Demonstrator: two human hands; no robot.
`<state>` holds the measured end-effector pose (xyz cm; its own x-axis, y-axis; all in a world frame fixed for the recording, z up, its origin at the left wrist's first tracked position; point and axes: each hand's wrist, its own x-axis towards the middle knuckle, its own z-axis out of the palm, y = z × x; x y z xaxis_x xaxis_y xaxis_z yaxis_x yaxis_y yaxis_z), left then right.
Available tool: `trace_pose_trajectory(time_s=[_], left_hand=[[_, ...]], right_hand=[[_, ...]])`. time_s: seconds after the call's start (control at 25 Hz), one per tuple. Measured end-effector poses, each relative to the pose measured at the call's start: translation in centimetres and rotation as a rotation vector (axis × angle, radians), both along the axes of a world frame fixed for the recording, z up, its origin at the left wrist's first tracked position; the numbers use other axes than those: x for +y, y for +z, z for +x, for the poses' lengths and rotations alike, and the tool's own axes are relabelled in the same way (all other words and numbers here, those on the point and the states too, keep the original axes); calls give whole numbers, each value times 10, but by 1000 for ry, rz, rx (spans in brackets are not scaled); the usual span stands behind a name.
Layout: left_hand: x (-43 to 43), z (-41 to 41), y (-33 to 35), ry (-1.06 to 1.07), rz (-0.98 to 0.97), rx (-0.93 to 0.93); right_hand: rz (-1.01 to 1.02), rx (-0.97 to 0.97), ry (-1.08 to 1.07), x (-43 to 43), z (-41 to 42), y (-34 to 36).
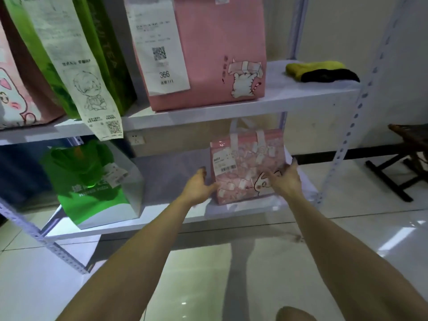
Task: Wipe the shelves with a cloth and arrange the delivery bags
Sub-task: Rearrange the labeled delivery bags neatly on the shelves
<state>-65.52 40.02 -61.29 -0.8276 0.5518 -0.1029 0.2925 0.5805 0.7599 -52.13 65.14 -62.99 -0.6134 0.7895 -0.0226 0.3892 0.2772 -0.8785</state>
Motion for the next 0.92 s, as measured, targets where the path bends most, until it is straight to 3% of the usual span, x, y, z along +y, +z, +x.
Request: trace_pose_trajectory(time_s=[0.08, 0.2, 0.28, 0.52, 0.76, 0.92], left_hand=[[8, -10, -22, 57, 71, 36], [-18, -11, -47, 234, 164, 198], [-49, -9, -52, 251, 223, 212], [-138, 17, -35, 246, 319, 247], [-240, 39, -19, 403, 422, 251], [-302, 22, -21, 483, 476, 211]], right_hand=[[39, -10, 37, -3, 8, -12], [107, 134, -16, -46, 34, -44], [163, 225, -44, -90, 46, -62], [352, 245, -37, -169, 58, -71], [143, 320, 175, -239, 31, -65], [146, 367, 255, -277, 12, -55]])
